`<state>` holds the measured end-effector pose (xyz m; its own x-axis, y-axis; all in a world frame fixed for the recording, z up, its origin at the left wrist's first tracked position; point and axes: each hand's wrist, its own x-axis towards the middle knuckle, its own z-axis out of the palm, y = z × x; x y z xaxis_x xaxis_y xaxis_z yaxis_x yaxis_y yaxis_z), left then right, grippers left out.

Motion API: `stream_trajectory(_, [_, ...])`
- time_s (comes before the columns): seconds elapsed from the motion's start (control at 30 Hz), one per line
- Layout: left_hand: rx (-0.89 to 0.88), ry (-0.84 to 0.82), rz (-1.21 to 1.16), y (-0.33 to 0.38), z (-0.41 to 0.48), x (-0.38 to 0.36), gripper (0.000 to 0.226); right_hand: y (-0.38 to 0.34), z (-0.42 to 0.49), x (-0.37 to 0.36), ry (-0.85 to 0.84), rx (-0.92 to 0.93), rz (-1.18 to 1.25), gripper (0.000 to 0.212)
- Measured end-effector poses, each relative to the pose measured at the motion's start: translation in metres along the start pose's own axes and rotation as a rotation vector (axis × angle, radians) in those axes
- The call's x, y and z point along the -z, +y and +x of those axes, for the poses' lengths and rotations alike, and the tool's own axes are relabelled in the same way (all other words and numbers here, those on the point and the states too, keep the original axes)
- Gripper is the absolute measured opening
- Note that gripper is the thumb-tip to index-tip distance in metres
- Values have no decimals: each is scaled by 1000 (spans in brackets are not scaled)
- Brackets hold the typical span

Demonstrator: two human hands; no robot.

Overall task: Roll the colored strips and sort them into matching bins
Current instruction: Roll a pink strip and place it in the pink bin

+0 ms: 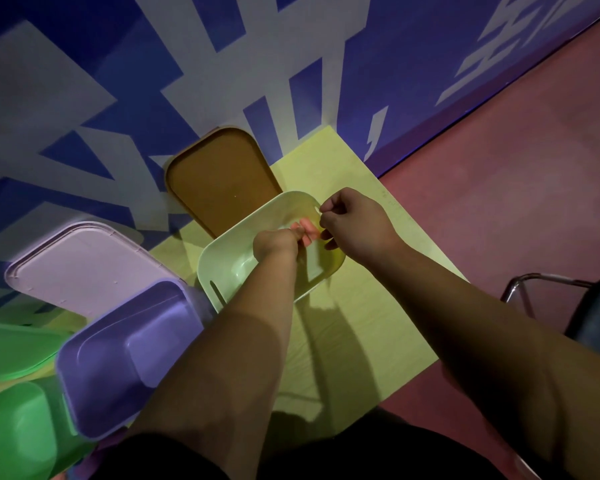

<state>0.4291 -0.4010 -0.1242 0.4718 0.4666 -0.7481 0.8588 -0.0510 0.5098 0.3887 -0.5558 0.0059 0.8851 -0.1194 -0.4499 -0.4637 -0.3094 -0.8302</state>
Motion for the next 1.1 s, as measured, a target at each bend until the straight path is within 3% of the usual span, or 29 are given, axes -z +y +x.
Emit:
stream_trajectory(0.3, [-5,11,49,-14,23,-9,49,-2,1,1,-5,-11,-8,9])
stream_trajectory(0.53, [-20,2,46,4,-21,15,38,-5,1,0,2,-43,1,11])
stream_trajectory(0.67, [-17,-34,-59,-10,8,21,38,-8,-1,0,12,-52,-14,16])
stream_trajectory(0.9, [-8,-202,-212,6,-60,66,10,-18,-15,-5,53,-17,-27,17])
stream_trajectory(1.1, [-115,-272,-344,3,-101,120,20,-45,-40,-33,-54,-11,74,16])
